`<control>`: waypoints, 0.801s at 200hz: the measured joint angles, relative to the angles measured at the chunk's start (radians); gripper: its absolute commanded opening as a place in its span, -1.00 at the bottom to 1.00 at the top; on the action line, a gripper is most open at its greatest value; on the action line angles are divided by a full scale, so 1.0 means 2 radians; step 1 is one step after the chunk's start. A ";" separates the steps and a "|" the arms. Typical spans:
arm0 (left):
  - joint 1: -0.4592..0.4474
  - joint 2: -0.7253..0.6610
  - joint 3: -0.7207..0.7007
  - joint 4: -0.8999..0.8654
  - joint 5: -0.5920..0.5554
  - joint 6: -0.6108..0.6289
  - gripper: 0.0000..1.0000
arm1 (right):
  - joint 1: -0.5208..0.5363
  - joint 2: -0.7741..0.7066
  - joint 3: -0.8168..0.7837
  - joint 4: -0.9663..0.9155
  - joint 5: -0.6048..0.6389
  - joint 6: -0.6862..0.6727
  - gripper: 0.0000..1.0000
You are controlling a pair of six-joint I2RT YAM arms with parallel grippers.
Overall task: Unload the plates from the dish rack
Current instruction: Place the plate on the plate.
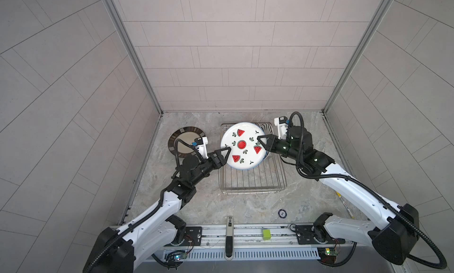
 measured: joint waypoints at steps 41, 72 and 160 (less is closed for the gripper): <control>0.000 -0.005 -0.007 0.031 -0.002 -0.040 -0.26 | 0.000 0.000 -0.005 0.028 -0.013 0.014 -1.00; 0.000 -0.006 -0.014 0.053 -0.002 -0.062 -0.36 | 0.000 0.005 -0.009 0.035 -0.017 0.019 -1.00; 0.003 0.060 -0.015 0.117 0.013 -0.132 -0.77 | -0.017 0.040 -0.008 0.059 -0.036 0.036 -1.00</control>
